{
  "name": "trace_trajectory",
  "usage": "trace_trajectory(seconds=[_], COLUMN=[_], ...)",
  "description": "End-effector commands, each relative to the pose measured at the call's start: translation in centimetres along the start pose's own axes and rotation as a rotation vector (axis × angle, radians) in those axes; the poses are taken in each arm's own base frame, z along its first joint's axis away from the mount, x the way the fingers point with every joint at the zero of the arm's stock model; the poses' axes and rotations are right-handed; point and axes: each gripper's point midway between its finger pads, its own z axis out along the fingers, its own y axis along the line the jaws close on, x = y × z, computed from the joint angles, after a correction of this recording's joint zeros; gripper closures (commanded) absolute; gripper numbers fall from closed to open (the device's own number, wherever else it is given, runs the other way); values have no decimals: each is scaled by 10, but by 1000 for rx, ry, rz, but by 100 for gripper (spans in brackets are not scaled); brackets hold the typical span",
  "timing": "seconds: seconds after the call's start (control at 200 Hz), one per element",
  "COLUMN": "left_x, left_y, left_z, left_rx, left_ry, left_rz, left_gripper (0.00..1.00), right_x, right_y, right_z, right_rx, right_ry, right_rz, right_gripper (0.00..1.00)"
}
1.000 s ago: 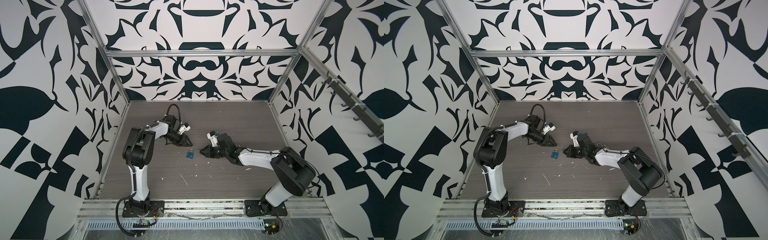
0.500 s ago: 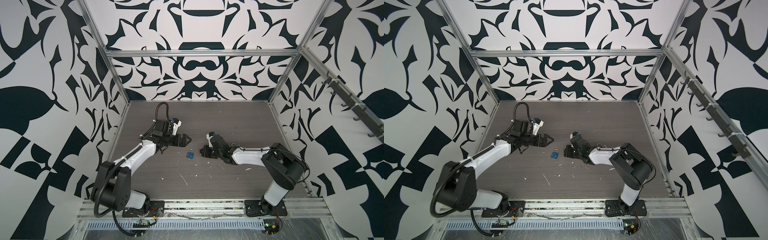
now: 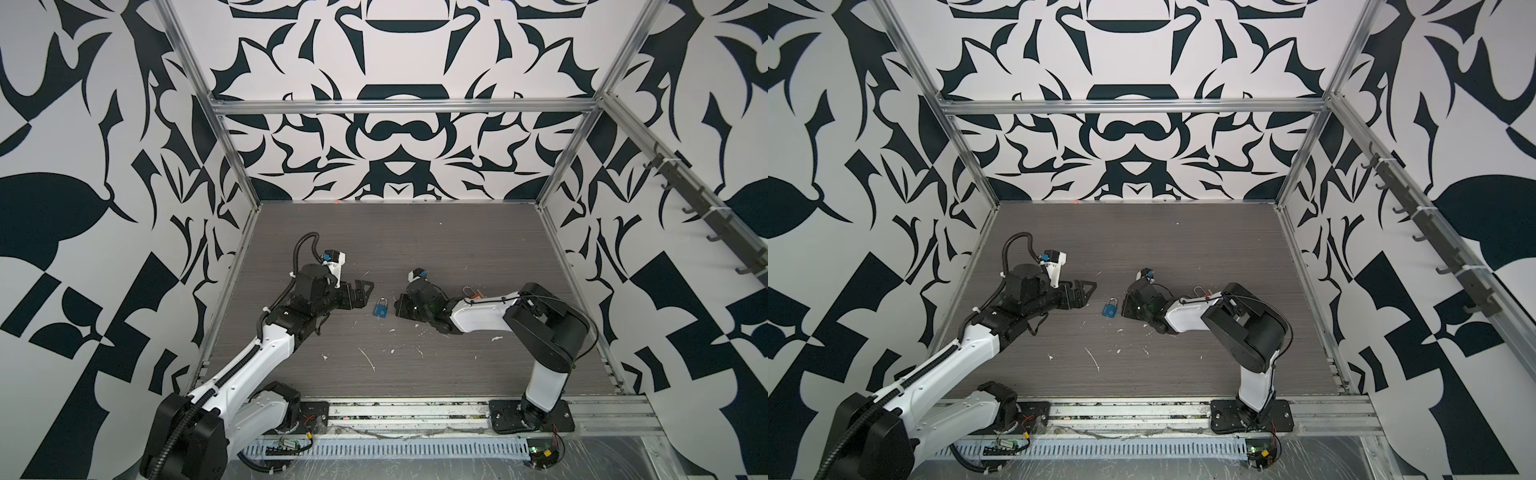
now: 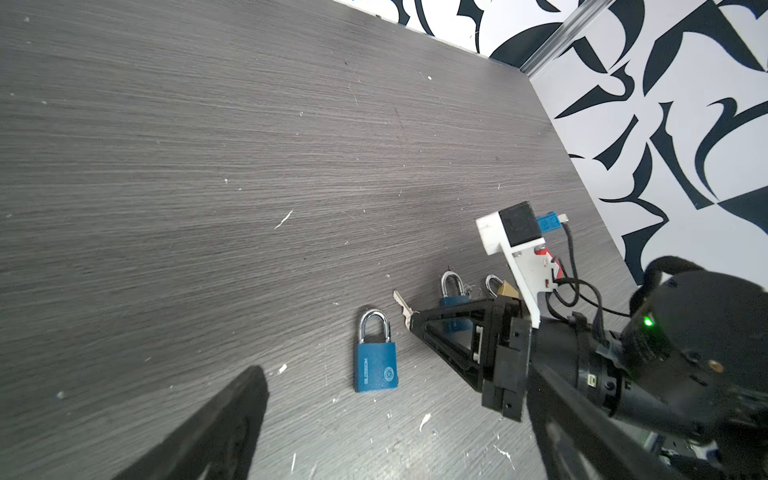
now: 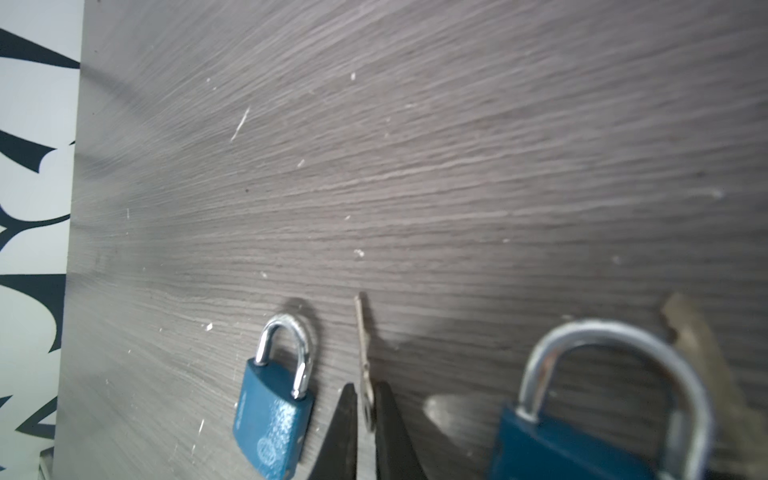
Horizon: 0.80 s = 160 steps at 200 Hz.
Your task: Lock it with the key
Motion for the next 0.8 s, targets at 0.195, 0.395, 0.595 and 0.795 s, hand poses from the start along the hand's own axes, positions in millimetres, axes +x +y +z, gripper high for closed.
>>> trace_trajectory(seconds=[0.195, 0.395, 0.595, 0.795], left_x=[-4, 2, 1, -3], left_y=[-7, -5, -2, 5], left_z=[6, 15, 18, 19], left_rx=[48, 56, 58, 32], left_ry=[-8, 17, -13, -65], left_rz=[8, 13, 7, -14], left_gripper=[0, 0, 0, 0], right_x=[-2, -6, -7, -10], right_y=[15, 19, 26, 60], right_z=[-14, -26, -45, -76], right_rx=[-4, 14, 23, -45], right_ry=[-66, -93, -104, -123], right_rz=[-7, -43, -127, -322], right_gripper=[79, 75, 74, 73])
